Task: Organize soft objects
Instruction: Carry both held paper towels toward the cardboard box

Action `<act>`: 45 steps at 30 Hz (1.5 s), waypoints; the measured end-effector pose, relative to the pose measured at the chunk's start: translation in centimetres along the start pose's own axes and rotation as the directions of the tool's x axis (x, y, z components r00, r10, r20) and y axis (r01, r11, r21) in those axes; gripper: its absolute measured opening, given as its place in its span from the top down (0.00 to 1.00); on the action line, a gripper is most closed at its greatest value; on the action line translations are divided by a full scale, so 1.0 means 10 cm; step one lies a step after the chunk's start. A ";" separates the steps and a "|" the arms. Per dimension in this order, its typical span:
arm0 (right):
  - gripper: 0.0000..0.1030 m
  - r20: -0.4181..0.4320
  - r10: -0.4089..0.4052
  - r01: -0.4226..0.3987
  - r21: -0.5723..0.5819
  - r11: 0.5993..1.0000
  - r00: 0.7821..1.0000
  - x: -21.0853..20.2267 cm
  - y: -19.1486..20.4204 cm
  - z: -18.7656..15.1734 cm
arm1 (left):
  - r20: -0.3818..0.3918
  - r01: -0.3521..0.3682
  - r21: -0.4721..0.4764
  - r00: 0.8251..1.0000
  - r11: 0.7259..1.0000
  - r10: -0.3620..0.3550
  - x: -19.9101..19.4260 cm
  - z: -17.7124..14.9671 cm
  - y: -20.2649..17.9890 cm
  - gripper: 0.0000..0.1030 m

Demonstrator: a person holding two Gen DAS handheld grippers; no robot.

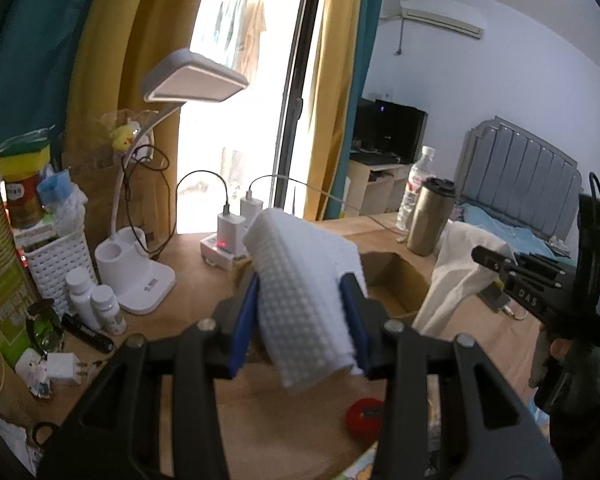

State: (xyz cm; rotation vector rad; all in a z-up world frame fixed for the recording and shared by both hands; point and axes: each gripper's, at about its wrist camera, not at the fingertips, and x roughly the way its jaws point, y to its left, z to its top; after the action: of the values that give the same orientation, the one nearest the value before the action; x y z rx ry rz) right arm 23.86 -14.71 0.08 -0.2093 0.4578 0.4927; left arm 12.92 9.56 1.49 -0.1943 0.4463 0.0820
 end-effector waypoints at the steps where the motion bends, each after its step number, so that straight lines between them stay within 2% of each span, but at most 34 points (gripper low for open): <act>1: 0.88 -0.001 0.000 0.000 -0.001 1.000 1.000 0.02 0.01 0.01 | -0.002 -0.001 -0.003 1.000 1.000 0.001 0.03 0.01 0.01 0.59; 19: 0.88 0.035 0.023 -0.023 0.002 1.000 0.999 0.34 0.02 0.39 | -0.025 0.023 -0.008 0.999 1.000 -0.023 0.47 0.22 0.06 0.59; 32: 0.88 0.022 0.040 -0.040 -0.007 0.999 0.999 0.67 0.09 0.45 | -0.071 0.013 -0.041 0.997 0.999 -0.016 0.79 0.16 0.19 0.58; 37: 0.88 0.002 0.057 -0.057 -0.007 0.998 0.998 0.83 0.16 0.45 | -0.083 0.015 -0.043 0.996 0.999 -0.019 0.89 0.14 0.22 0.58; 45: 0.88 -0.081 0.073 -0.074 0.001 0.997 0.994 1.13 0.21 0.26 | -0.135 0.010 -0.052 0.991 0.999 -0.017 1.13 0.06 0.28 0.58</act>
State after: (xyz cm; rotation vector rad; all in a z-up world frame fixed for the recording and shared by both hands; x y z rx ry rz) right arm 32.62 -7.57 -3.07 -0.2154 0.5460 0.5581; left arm 23.02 12.79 -3.43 -0.2547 0.5788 0.0669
